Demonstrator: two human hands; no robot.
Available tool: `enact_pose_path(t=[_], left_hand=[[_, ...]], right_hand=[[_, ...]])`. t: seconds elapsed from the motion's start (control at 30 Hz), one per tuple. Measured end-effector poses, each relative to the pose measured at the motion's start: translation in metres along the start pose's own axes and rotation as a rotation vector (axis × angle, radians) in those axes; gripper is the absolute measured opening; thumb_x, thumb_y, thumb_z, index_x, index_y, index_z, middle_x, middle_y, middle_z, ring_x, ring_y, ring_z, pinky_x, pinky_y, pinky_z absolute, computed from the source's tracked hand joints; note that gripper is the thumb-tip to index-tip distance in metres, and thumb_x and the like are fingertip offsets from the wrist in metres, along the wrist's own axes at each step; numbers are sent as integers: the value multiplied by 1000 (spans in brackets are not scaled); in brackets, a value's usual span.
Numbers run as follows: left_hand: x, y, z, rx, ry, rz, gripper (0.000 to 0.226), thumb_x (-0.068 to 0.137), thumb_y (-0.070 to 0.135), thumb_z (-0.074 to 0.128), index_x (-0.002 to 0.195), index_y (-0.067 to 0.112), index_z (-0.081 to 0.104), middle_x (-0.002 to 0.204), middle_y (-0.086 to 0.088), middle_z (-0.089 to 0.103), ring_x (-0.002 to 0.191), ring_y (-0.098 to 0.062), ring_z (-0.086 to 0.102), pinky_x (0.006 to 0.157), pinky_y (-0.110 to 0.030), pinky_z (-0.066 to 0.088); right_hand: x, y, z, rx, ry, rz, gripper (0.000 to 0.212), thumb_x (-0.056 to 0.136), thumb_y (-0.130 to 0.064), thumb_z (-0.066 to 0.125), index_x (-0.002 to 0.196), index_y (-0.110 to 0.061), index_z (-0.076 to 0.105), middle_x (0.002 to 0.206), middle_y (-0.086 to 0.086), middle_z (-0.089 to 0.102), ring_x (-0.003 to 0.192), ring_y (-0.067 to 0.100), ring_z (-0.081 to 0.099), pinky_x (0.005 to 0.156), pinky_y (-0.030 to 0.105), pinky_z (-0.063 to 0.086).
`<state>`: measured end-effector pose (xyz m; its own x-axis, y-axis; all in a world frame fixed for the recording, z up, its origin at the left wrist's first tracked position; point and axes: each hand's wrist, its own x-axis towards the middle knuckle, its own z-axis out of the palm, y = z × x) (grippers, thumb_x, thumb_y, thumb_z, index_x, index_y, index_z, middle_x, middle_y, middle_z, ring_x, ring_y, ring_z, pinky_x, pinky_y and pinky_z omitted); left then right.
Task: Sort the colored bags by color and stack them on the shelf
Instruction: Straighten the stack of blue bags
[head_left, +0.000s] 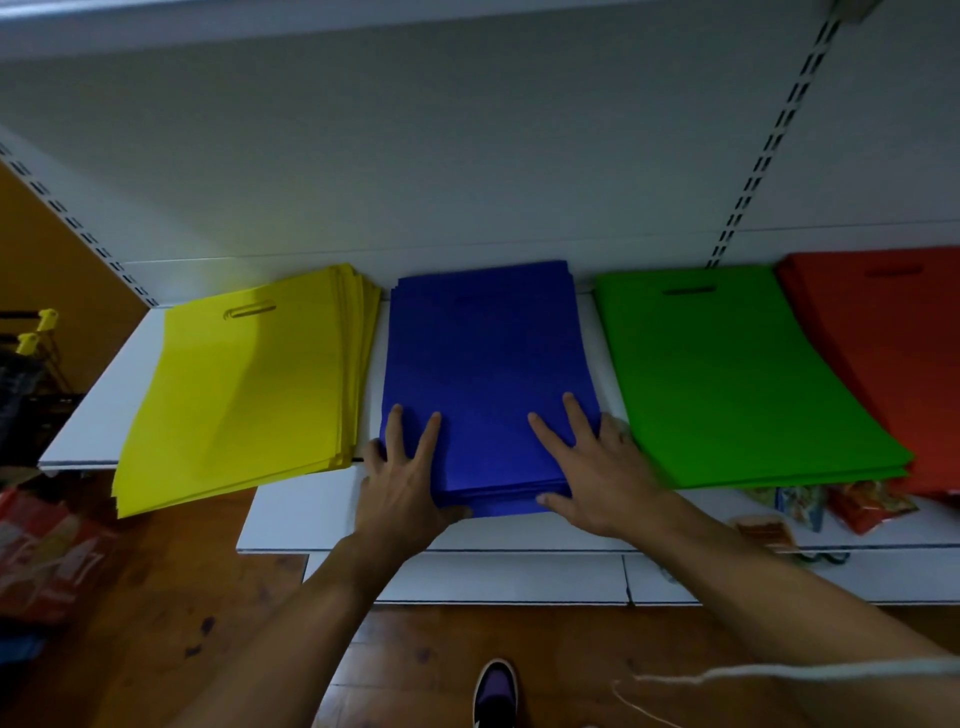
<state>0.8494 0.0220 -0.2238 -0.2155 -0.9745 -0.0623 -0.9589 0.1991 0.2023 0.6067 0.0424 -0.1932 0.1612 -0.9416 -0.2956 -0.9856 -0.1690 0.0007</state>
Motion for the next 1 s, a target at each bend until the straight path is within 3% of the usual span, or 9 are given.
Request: enact_pose_path(t=[0.1, 0.3, 0.43, 0.67, 0.8, 1.0], left_hand=[[2, 3, -2, 0, -3, -17, 114, 65, 66, 73, 152, 33, 8, 158, -10, -7, 137, -46, 15, 96, -56, 46], [16, 0, -12, 73, 1, 0, 105, 72, 71, 61, 152, 34, 4, 159, -11, -4, 135, -45, 22, 102, -55, 41], [16, 4, -14, 98, -42, -23, 109, 70, 77, 57, 151, 36, -3, 159, -9, -8, 137, -44, 19, 104, -54, 40], [14, -2, -6, 86, -5, 52, 131, 58, 76, 70, 143, 38, -23, 160, -13, -6, 137, -49, 23, 101, -59, 41], [16, -1, -2, 40, 10, 34, 122, 61, 75, 68, 143, 40, -14, 160, -12, 3, 136, -51, 24, 94, -60, 45], [18, -1, -7, 22, -32, 61, 113, 67, 67, 70, 141, 43, -12, 159, -8, -1, 138, -49, 19, 94, -58, 47]], right_hand=[[3, -3, 1, -13, 14, 30, 97, 87, -65, 51, 151, -36, -16, 159, 16, -19, 137, 50, 21, 109, 53, 29], [12, -5, -6, -22, 12, 41, 80, 95, -60, 38, 152, -36, -13, 160, 18, -13, 133, 49, 27, 107, 50, 31], [13, -6, -10, -36, -12, 41, 74, 98, -55, 36, 152, -36, -11, 160, 18, -12, 133, 50, 28, 106, 50, 32], [10, -4, -13, 0, -27, 37, 67, 101, -49, 34, 152, -38, -7, 160, 17, -11, 135, 50, 25, 109, 52, 29], [9, -5, -13, 18, -28, 45, 67, 101, -47, 35, 152, -38, -8, 160, 17, -11, 135, 51, 24, 110, 52, 28], [-5, -11, -7, 29, 0, 69, 67, 101, -46, 35, 152, -36, -6, 160, 18, -9, 132, 50, 28, 108, 52, 31]])
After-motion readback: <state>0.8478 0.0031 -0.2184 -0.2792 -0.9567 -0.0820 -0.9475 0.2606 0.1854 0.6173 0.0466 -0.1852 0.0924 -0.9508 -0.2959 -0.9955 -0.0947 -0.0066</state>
